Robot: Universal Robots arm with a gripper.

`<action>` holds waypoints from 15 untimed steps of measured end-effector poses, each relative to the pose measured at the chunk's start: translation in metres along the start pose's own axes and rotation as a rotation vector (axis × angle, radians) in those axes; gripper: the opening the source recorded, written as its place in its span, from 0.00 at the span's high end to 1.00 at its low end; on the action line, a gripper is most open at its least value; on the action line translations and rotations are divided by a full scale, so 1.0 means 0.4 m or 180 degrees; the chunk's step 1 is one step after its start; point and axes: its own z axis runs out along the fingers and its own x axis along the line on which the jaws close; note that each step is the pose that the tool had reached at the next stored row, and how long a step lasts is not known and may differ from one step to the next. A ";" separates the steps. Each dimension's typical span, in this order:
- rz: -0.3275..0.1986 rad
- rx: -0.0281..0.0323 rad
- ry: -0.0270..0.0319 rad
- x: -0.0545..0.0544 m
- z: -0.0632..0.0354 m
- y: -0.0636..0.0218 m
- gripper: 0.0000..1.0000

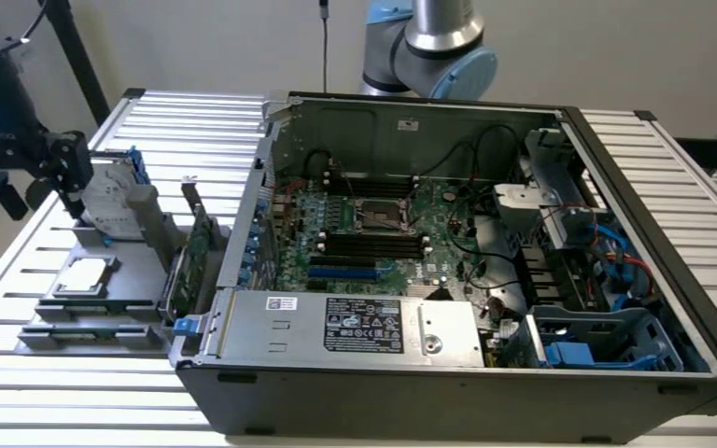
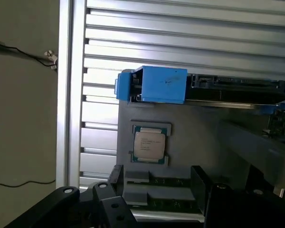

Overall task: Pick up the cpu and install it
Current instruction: 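Pick up the cpu and move it towards the insertion slot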

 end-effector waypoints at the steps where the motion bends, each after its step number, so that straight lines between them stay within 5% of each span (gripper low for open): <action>1: 0.0000 -0.0004 0.0000 0.001 0.004 -0.004 0.33; 15: 0.0009 -0.0099 -0.0012 0.005 0.065 -0.036 0.33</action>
